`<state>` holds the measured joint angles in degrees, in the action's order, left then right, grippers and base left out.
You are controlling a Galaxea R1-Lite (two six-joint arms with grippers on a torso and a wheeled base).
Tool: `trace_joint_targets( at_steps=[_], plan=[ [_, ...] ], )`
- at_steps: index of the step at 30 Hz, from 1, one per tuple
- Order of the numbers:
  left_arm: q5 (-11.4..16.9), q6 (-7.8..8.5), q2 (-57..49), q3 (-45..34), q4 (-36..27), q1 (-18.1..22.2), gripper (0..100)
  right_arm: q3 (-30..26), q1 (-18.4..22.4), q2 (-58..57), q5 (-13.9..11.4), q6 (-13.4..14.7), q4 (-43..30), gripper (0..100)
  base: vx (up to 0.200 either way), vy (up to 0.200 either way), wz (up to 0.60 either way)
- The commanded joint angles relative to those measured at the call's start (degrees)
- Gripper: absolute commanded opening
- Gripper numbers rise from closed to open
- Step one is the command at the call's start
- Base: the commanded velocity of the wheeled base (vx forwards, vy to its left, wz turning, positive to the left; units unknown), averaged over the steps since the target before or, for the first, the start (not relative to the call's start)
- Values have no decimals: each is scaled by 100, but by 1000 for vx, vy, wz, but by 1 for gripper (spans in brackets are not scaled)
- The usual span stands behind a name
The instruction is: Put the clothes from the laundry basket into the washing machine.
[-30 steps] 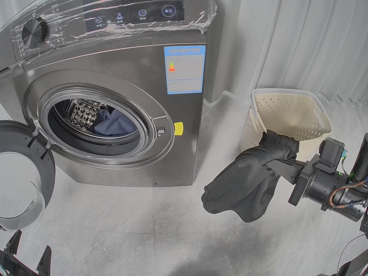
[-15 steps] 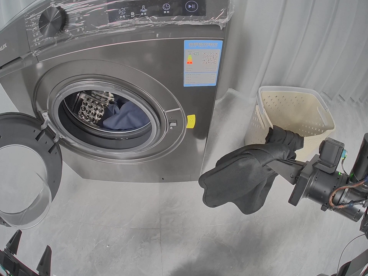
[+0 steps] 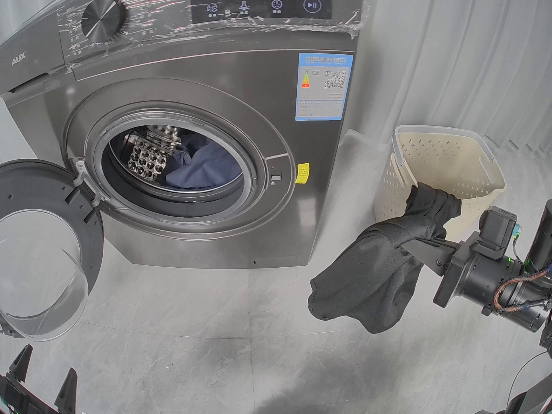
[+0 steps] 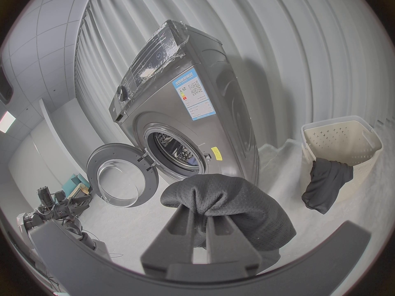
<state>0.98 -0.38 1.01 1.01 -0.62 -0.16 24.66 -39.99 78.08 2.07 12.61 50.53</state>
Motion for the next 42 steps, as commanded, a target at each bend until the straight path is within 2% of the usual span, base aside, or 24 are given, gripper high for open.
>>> trace_joint_targets(
  at_steps=[1, 5, 20, 29, 42],
  plan=[
    [-1, 3, -48, -75, 1, -2, 100, 4, 8, -3, 4, -4, 1, 0, 0, 200, 0],
    [-10, -6, -48, -75, 9, -2, 100, 4, 8, -12, 4, -12, 1, 0, 0, 200, 0],
    [-10, -15, -48, -75, 1, -2, 100, 4, 8, -3, 12, -48, 1, 0, 0, 0, 0],
    [-10, -15, -48, -75, 9, -2, 100, 4, -1, -3, 4, -30, 9, 0, 0, 200, 0],
    [-10, -15, -48, -75, 9, -2, 100, 21, 8, -56, -58, 23, 18, 0, 0, 0, 0]
  ],
)
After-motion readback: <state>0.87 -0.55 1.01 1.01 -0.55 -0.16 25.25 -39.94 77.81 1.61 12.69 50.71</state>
